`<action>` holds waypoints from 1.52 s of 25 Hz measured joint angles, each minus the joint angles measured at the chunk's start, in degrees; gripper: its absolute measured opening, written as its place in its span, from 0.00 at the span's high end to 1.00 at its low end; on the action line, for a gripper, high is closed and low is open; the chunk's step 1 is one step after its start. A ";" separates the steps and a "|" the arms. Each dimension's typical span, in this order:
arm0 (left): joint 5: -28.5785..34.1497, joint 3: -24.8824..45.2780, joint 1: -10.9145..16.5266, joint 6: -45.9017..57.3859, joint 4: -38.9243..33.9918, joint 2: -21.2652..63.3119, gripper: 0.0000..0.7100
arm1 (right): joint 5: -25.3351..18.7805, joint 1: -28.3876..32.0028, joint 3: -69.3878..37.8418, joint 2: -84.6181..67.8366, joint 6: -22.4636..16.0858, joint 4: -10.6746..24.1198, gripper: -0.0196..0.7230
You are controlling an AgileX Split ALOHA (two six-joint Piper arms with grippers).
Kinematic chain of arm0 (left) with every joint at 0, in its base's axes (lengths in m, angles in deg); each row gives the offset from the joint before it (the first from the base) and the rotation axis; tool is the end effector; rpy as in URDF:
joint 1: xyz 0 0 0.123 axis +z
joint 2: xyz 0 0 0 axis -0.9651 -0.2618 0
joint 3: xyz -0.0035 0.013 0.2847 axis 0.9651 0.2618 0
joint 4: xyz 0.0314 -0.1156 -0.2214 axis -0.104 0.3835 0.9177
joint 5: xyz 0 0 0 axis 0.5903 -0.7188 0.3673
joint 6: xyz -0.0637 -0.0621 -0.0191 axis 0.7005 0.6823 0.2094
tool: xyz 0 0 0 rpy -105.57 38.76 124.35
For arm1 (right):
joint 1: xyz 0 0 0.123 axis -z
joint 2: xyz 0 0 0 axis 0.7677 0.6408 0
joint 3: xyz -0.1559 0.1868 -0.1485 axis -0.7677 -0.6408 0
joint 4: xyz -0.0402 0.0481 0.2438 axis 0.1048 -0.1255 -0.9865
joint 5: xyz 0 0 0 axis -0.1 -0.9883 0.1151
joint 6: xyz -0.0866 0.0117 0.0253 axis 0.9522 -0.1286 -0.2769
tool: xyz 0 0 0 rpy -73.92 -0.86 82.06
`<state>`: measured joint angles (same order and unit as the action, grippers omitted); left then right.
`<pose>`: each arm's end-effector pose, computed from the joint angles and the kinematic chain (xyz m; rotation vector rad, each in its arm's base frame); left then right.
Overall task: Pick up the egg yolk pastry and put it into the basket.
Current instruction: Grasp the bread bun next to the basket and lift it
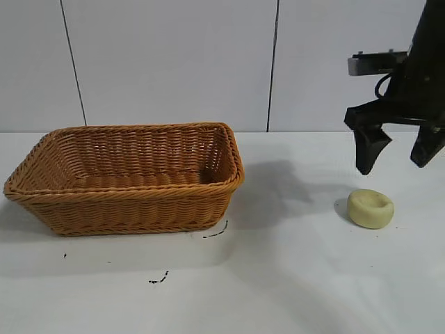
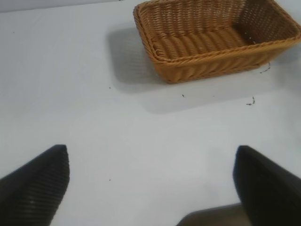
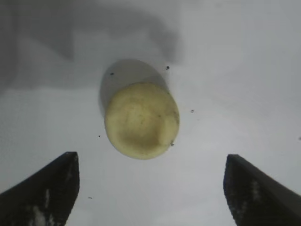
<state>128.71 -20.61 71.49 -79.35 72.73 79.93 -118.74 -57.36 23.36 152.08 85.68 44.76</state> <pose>-0.0066 -0.0067 0.2765 0.1904 2.0331 -0.0667 0.3860 0.0488 0.1747 -0.2773 2.9708 0.0076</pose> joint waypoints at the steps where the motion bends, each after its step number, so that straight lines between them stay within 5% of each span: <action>1: 0.00 0.00 0.00 0.00 0.00 0.00 0.02 | 0.65 -0.42 0.00 0.78 0.00 0.00 0.19; 18: 0.00 0.00 0.00 0.00 0.00 0.00 0.02 | 9.16 0.46 0.00 9.17 -1.64 0.00 0.19; 33: 0.00 0.00 0.00 0.00 0.00 0.00 0.02 | 7.63 0.46 0.17 9.36 0.46 -0.40 0.19; 38: 0.00 0.00 0.00 0.00 0.00 0.00 0.02 | 6.78 0.46 0.17 9.36 0.50 -0.47 0.36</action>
<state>128.71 -20.61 71.49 -79.35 72.73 79.93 -111.96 -56.90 23.53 161.43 86.18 44.29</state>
